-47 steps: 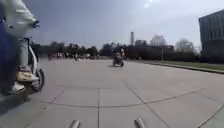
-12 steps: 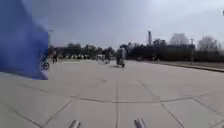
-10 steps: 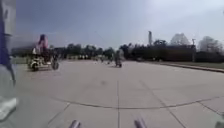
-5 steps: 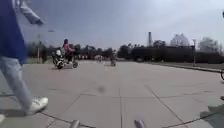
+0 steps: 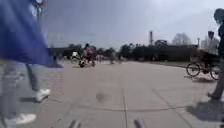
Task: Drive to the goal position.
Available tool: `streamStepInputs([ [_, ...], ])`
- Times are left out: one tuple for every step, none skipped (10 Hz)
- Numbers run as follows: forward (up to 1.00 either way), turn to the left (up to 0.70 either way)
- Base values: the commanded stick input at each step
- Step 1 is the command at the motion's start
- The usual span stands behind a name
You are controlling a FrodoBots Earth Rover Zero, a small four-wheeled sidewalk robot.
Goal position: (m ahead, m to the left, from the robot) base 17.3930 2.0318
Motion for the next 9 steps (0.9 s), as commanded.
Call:
streamStepInputs([
  [0.85,0.01],
  [0.85,0.01],
  [0.85,0.01],
  [0.85,0.01],
  [0.85,-0.14],
  [0.85,-0.32],
  [0.85,-0.22],
  [0.85,-0.09],
  [0.85,0.0],
])
